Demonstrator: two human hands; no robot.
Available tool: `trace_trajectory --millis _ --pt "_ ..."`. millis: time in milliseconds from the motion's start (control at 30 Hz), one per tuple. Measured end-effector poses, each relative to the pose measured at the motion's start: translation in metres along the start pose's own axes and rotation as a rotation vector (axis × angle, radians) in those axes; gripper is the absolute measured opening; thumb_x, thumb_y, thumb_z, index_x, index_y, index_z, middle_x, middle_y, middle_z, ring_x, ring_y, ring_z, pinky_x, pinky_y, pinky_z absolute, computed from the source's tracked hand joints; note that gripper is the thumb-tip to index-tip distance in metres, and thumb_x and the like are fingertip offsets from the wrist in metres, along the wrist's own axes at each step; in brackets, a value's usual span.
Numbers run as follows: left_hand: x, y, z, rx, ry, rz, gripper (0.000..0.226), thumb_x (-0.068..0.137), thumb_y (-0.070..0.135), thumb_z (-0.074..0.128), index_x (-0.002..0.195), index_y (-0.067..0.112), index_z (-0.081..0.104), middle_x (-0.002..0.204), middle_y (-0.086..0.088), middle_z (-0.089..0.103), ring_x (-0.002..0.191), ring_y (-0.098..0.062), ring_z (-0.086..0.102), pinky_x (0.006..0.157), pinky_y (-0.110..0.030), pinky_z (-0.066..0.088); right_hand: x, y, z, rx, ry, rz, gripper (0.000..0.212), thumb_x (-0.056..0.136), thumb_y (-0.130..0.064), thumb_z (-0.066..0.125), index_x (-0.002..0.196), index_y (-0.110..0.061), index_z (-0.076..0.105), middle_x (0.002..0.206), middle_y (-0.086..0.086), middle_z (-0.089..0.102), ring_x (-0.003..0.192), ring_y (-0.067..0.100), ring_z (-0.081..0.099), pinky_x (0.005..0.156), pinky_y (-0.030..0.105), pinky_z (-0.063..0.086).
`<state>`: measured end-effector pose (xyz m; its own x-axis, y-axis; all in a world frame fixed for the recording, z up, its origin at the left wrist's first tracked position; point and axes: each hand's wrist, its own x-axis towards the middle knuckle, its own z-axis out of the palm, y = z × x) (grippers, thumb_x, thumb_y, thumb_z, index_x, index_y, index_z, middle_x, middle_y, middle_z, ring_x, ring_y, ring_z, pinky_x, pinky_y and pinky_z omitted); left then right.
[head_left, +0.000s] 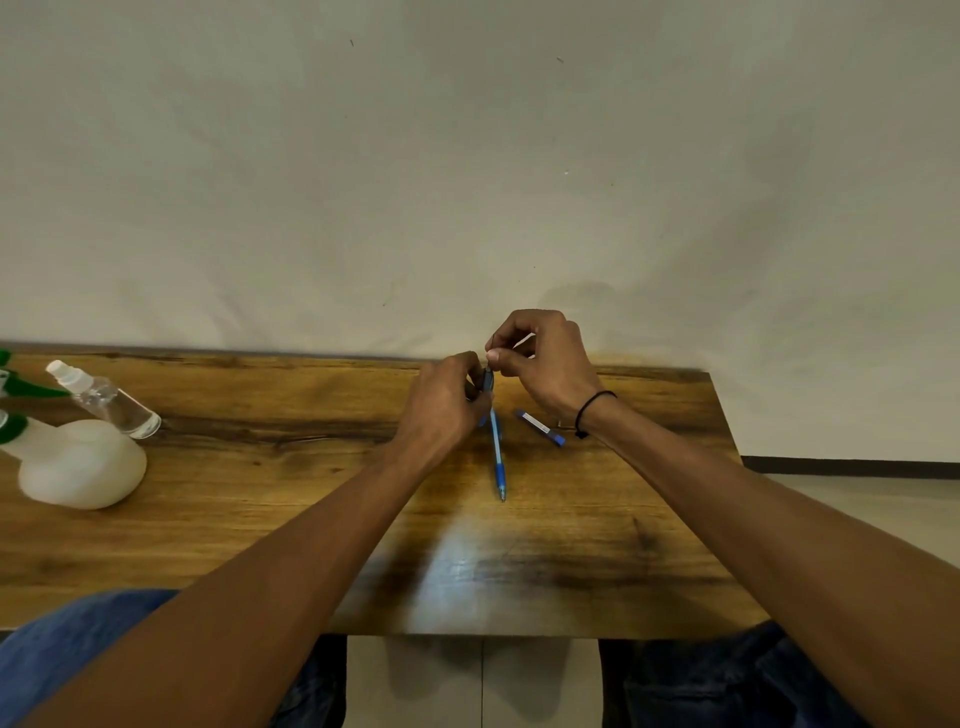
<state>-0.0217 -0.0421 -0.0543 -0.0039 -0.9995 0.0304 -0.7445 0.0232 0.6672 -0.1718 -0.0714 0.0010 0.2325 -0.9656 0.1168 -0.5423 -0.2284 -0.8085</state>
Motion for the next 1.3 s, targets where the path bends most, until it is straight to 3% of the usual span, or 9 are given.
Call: trace_trajectory --millis 433,600,800,900,1133,1300 --pt "0.002 -0.003 0.000 -0.001 -0.010 -0.017 0.016 0.092 0.018 0.076 0.105 0.016 0.067 0.099 -0.005 0.078 0.078 -0.012 0.071 0.058 -0.012 0.046 0.003 0.003 0.003 -0.010 -0.003 0.027 0.004 0.088 -0.005 0.078 0.091 -0.007 0.077 0.086 0.002 0.075 0.079 0.010 0.072 0.070 0.016 0.057" --pt "0.003 -0.005 0.001 0.003 -0.004 -0.018 0.014 0.092 0.021 0.077 0.100 0.019 0.066 0.095 -0.003 0.077 0.076 -0.011 0.071 0.058 -0.014 0.048 0.008 0.014 -0.007 -0.074 0.014 0.038 0.005 0.088 -0.004 0.077 0.089 -0.009 0.075 0.084 0.002 0.074 0.075 0.014 0.072 0.071 0.028 0.062" --pt "0.003 -0.008 0.002 0.018 -0.006 -0.023 0.018 0.091 0.024 0.079 0.104 0.022 0.067 0.094 -0.002 0.077 0.069 -0.003 0.063 0.055 -0.012 0.043 0.010 0.064 -0.029 -0.572 -0.166 0.131 0.015 0.092 -0.005 0.069 0.096 -0.019 0.072 0.105 0.008 0.072 0.095 0.029 0.068 0.085 0.048 0.059" --pt "0.003 -0.007 0.004 0.016 -0.007 -0.024 0.019 0.091 0.024 0.079 0.105 0.022 0.068 0.095 -0.001 0.077 0.070 -0.002 0.061 0.055 -0.010 0.039 0.004 0.078 -0.023 -0.682 -0.256 0.155 0.022 0.092 -0.002 0.062 0.101 -0.021 0.070 0.111 0.010 0.068 0.096 0.031 0.066 0.083 0.048 0.059" --pt "0.006 -0.007 0.005 0.027 -0.015 -0.029 0.018 0.091 0.024 0.078 0.105 0.022 0.066 0.098 -0.003 0.078 0.073 -0.006 0.062 0.056 -0.012 0.040 0.002 0.088 -0.016 -0.749 -0.311 0.260 0.022 0.085 -0.021 0.080 0.101 -0.016 0.066 0.113 0.012 0.064 0.097 0.034 0.064 0.080 0.043 0.056" --pt "0.006 -0.005 0.004 0.010 -0.016 -0.035 0.020 0.092 0.023 0.078 0.108 0.020 0.067 0.101 -0.005 0.077 0.080 -0.011 0.067 0.067 -0.022 0.054 -0.006 0.093 -0.011 -0.799 -0.336 0.279 0.022 0.086 -0.024 0.079 0.102 -0.017 0.065 0.115 0.012 0.066 0.104 0.035 0.064 0.084 0.046 0.057"
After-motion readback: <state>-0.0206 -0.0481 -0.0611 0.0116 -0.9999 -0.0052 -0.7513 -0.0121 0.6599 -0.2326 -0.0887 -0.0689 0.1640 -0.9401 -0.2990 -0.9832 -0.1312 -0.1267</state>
